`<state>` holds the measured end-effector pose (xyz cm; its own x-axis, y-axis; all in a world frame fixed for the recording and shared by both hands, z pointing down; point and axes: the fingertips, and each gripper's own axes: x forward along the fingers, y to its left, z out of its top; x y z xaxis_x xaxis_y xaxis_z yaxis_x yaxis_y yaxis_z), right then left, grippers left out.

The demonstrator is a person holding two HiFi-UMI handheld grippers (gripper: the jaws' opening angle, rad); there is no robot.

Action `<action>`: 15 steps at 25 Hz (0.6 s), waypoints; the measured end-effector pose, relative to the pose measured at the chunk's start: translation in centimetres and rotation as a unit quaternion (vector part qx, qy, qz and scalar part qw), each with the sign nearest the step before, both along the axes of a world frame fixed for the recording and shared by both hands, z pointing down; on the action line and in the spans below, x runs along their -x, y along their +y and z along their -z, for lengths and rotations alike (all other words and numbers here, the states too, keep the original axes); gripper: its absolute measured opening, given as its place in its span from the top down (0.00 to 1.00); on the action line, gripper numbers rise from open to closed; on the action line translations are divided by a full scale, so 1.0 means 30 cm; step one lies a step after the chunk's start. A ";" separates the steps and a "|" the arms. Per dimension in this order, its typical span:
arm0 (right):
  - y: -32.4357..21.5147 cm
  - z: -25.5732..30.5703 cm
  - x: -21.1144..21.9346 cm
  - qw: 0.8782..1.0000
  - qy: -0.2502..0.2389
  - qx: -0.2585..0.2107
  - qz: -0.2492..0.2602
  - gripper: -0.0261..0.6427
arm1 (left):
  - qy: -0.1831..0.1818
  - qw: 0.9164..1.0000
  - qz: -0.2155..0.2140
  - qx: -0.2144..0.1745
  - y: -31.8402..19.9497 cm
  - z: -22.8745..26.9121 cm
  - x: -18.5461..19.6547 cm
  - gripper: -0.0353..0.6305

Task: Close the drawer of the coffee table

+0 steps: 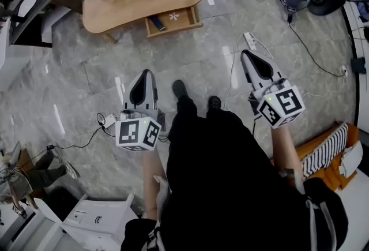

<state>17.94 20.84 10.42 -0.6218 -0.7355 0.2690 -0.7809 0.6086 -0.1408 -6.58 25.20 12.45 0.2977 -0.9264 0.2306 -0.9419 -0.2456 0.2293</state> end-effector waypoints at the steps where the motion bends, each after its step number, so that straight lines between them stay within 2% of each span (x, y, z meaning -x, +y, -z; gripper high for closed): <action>1: -0.021 0.005 0.023 1.000 0.001 -0.001 -0.005 0.94 | 0.001 1.000 -0.008 -0.001 -0.033 0.001 0.019 0.93; 9: -0.161 -0.017 0.217 0.999 0.025 0.013 -0.030 0.94 | 0.008 0.998 -0.068 0.005 -0.223 -0.023 0.166 0.93; 15: -0.214 -0.029 0.263 0.997 0.015 0.018 -0.068 0.94 | 0.015 0.995 -0.101 0.021 -0.311 -0.068 0.230 0.93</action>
